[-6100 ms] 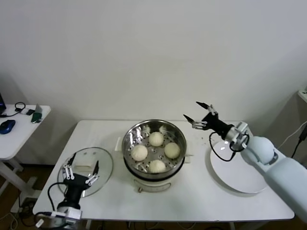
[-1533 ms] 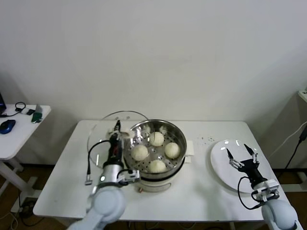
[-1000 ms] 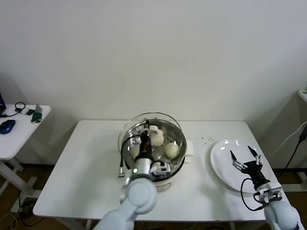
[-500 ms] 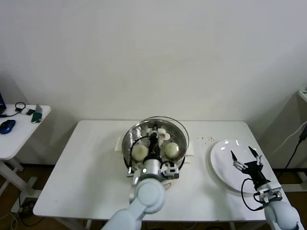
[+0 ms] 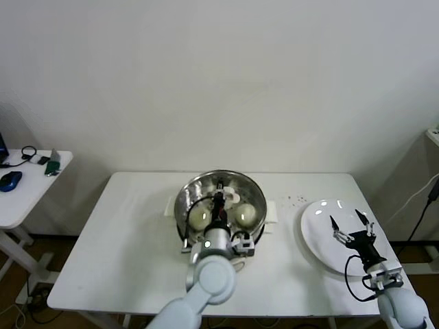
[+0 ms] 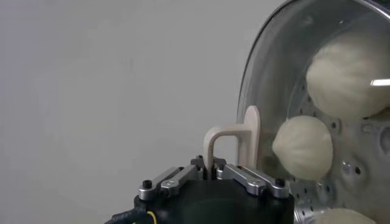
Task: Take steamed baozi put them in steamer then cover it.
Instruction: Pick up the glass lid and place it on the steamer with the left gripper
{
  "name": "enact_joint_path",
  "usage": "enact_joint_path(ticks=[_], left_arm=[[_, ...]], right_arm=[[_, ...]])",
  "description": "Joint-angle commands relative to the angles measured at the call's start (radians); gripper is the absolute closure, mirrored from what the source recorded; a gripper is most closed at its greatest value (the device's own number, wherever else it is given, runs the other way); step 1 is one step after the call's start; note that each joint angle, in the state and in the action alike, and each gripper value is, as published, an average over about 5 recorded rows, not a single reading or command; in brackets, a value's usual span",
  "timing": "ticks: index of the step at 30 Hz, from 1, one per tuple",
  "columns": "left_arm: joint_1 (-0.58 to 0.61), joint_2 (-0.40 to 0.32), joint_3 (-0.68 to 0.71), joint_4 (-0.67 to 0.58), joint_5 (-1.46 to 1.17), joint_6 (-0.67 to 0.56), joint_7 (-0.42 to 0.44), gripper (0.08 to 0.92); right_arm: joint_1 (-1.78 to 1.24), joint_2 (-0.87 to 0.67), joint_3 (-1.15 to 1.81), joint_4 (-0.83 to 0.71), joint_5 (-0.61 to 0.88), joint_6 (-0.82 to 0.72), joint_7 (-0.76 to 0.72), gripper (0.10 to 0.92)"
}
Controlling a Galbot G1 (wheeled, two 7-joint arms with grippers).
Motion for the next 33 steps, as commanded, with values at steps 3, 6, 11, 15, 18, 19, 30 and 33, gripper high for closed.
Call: enact_joint_path(ticks=[3, 6, 11, 15, 18, 19, 30, 33], left_arm=[[0.000, -0.004, -0.001, 0.019, 0.027, 0.010, 0.005, 0.847], [0.001, -0.004, -0.002, 0.022, 0.020, 0.012, -0.001, 0.847], [0.002, -0.006, -0.002, 0.027, 0.016, 0.011, -0.006, 0.847], [0.004, -0.011, -0.003, 0.032, 0.019, 0.011, -0.009, 0.847], [0.004, -0.011, -0.004, 0.033, 0.032, 0.007, -0.006, 0.847], [0.004, -0.010, -0.004, 0.032, 0.035, 0.006, -0.006, 0.847], [0.018, 0.025, 0.010, -0.055, -0.006, 0.017, -0.003, 0.643], [0.030, 0.054, 0.010, -0.097, -0.035, 0.025, 0.000, 0.557]], right_arm=[[0.005, -0.002, 0.001, -0.001, 0.000, 0.001, -0.001, 0.203], [0.006, -0.003, 0.001, -0.001, 0.000, 0.001, -0.001, 0.203], [0.007, 0.000, 0.002, -0.002, -0.001, 0.001, -0.004, 0.203], [0.006, 0.002, 0.004, -0.001, 0.002, 0.001, -0.012, 0.203], [0.004, 0.003, 0.007, 0.000, 0.006, -0.002, -0.021, 0.203], [0.003, 0.003, 0.008, 0.002, 0.007, -0.002, -0.024, 0.203], [-0.001, 0.004, 0.020, 0.003, 0.038, -0.014, -0.031, 0.203], [0.000, 0.003, 0.022, 0.001, 0.037, -0.016, -0.034, 0.203]])
